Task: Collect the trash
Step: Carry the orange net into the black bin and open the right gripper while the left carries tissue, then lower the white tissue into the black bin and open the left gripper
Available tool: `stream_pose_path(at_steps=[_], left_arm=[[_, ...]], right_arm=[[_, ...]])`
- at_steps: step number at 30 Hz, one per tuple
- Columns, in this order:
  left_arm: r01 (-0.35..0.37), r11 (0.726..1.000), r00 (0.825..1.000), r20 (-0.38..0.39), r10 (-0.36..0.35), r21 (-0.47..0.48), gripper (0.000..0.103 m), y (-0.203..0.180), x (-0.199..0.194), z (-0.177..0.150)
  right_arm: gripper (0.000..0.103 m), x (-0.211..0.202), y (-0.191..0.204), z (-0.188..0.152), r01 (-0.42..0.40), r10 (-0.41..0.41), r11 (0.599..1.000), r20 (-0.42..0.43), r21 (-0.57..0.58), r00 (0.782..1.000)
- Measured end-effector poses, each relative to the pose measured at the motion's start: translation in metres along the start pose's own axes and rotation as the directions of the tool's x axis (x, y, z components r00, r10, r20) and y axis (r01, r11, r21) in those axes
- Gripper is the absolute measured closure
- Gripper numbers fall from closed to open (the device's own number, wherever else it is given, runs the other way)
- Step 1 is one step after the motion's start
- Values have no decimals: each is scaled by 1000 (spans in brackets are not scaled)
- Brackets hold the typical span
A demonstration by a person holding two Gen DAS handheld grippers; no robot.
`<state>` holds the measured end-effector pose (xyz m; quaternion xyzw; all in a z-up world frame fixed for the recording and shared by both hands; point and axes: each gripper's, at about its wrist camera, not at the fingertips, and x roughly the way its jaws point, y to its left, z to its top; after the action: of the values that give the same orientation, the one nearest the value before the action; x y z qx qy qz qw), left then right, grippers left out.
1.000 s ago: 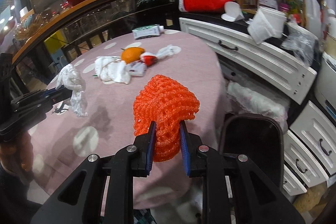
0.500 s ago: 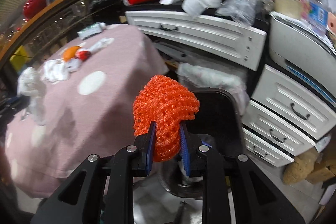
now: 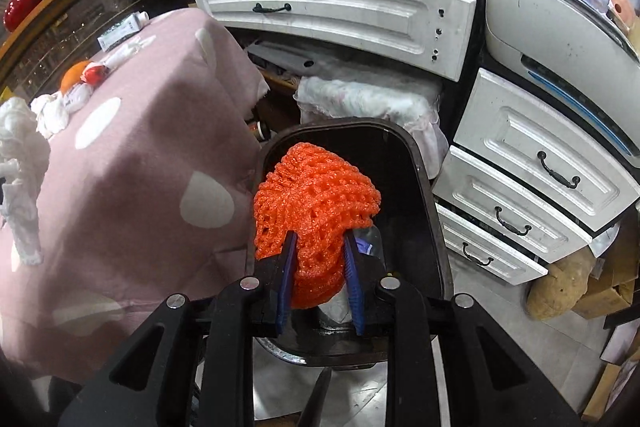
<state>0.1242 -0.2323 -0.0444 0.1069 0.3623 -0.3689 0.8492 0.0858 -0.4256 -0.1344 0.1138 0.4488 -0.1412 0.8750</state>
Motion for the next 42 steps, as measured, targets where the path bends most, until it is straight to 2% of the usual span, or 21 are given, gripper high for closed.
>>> stream_pose_path(at_steps=[1, 2, 3, 5, 12, 24, 42], left_arm=[[7, 1000, 1000, -5, -7, 5, 87, -4, 4, 1], [10, 1000, 1000, -9, -10, 11, 87, -7, 7, 1], [12, 1000, 1000, -11, -12, 16, 87, -11, 9, 1], [20, 999, 1000, -19, -20, 25, 87, -16, 15, 2], [54, 998, 997, -59, -52, 28, 87, -28, 37, 4], [93, 994, 989, -124, -85, 61, 87, -57, 76, 2], [127, 982, 972, -215, -96, 139, 87, -93, 130, -2]], right_arm=[[78, 3, -2, -1, 10, -10, 1000, -4, 6, 1000], [71, 4, -3, -1, 18, -17, 1000, -12, 11, 1000], [58, 7, -6, -2, 27, -26, 999, -25, 19, 999], [40, 11, -11, -4, 47, -46, 998, -36, 36, 998], [29, -8, -28, 2, 121, -124, 991, 36, 62, 992], [21, -33, -77, 10, 189, -213, 959, 94, 212, 972], [19, -42, -97, 10, 191, -229, 943, 114, 274, 967]])
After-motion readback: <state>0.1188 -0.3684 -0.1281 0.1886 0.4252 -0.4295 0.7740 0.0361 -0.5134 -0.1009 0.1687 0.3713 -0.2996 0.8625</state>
